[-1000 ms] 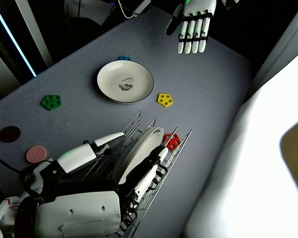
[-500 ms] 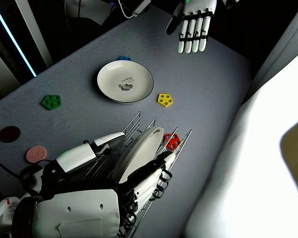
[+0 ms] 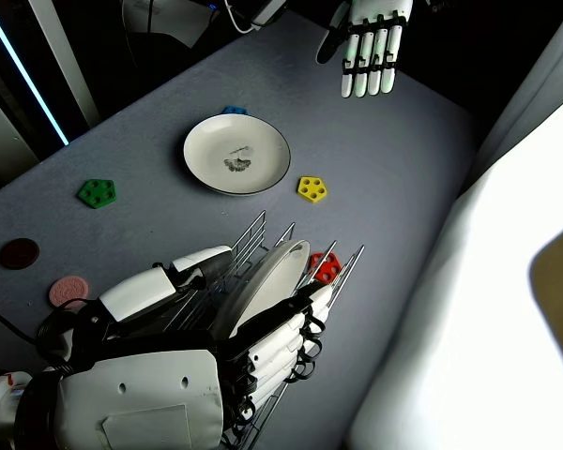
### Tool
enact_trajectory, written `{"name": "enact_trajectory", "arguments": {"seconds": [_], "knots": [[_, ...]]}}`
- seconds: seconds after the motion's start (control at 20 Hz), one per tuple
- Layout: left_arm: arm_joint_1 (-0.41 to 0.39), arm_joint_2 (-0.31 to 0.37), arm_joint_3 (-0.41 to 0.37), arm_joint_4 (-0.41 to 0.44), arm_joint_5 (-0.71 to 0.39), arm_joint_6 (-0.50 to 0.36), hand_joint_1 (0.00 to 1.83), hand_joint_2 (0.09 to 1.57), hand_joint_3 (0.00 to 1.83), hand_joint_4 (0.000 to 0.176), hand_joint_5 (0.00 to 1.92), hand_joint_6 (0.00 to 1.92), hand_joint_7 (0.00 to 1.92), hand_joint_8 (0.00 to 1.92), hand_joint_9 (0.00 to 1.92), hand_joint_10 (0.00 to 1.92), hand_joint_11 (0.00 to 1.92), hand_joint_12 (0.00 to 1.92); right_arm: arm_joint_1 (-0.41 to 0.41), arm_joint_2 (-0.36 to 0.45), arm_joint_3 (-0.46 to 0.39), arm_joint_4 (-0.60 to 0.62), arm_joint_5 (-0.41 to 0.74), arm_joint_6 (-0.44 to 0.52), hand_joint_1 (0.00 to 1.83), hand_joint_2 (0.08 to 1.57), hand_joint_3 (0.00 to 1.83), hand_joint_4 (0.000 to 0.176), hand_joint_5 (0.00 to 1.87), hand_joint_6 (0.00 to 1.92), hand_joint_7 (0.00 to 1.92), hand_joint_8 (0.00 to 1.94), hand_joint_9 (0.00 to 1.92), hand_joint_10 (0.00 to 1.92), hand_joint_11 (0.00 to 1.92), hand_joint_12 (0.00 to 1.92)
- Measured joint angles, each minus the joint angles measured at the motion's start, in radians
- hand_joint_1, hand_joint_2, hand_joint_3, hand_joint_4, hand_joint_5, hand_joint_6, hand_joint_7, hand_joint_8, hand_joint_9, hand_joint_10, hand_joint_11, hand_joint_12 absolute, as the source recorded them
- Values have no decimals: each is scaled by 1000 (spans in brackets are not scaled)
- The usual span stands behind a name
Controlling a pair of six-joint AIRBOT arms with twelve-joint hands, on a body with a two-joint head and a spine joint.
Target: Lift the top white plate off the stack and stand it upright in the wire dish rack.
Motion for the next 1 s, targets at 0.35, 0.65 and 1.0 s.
{"name": "enact_trajectory", "arguments": {"seconds": [0.35, 0.65, 1.0], "knots": [[6, 0, 0, -1, -9, 0, 41, 976, 2, 0, 55, 0, 73, 0, 69, 0, 78, 1, 23, 0, -1, -40, 75, -2, 1010, 992, 0, 0, 516, 0, 504, 0, 473, 0, 491, 0], [6, 7, 0, -2, -11, 0, 86, 980, 2, 0, 81, 3, 94, 2, 97, 4, 126, 24, 103, 23, -36, -216, 227, -143, 1002, 967, 0, 0, 423, 0, 454, 0, 448, 0, 463, 1], [6, 11, 0, -2, -10, 0, 60, 984, 2, 0, 66, 4, 73, 5, 74, 5, 119, 19, 191, 74, -76, -381, 257, -518, 961, 984, 3, 0, 367, 2, 387, 0, 402, 1, 411, 2]]}}
